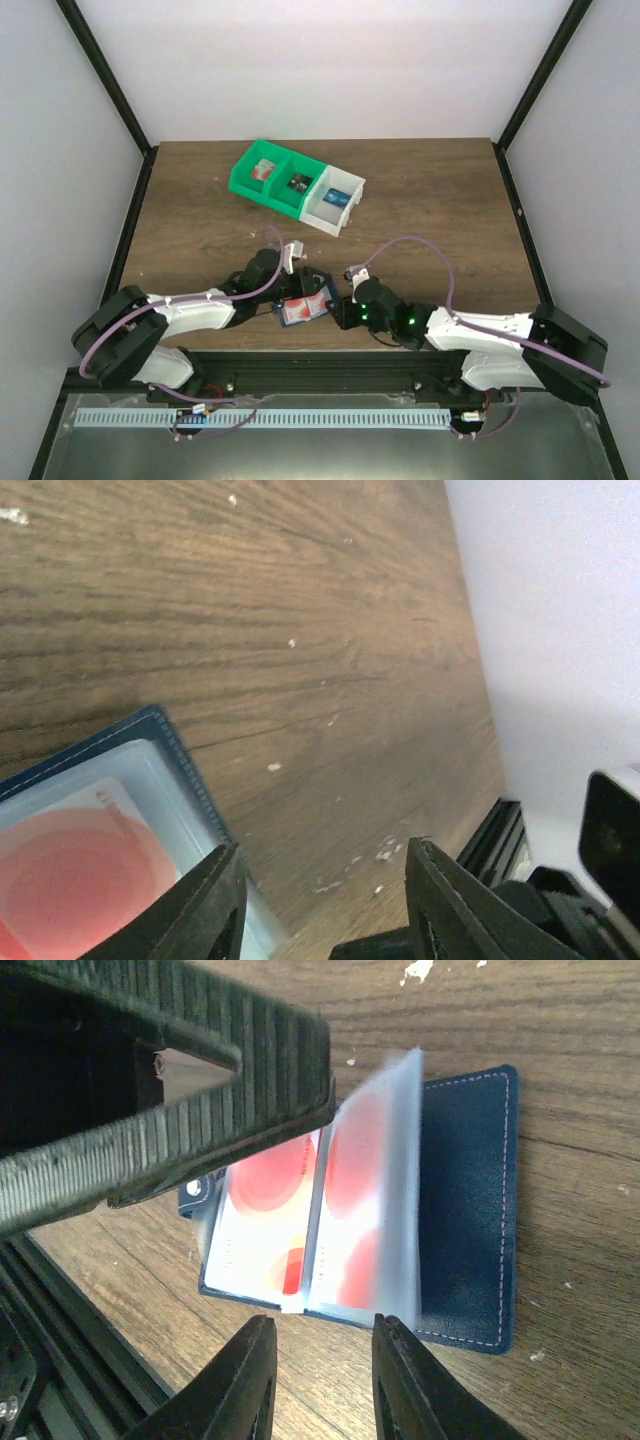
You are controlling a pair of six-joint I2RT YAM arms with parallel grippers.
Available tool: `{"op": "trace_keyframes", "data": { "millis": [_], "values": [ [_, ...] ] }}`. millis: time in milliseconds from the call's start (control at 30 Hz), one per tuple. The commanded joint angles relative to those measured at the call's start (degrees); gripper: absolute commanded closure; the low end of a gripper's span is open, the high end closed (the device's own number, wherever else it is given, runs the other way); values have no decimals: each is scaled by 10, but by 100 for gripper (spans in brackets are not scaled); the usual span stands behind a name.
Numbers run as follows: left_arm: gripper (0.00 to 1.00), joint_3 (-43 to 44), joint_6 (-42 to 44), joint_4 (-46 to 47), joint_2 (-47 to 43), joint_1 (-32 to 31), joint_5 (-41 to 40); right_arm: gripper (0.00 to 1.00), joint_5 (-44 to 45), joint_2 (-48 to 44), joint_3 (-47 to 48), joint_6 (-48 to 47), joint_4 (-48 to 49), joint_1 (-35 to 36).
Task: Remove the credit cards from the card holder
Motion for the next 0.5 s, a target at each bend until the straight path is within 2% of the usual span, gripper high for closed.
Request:
{"op": "trace_keyframes", "data": {
  "millis": [0, 233, 367, 467],
  "values": [
    [51, 30, 22, -9, -11, -1, 2, 71, 21, -34, 0, 2, -16, 5],
    [47, 25, 31, -19, -22, -1, -6, 65, 1, -38, 12, -18, -17, 5],
    [48, 25, 33, -84, -59, -1, -54, 64, 13, -11, 42, -38, -47, -1],
    [50, 1, 19, -106, -90, -1, -80, 65, -11, 3, 53, -56, -45, -28]
  ]
}}
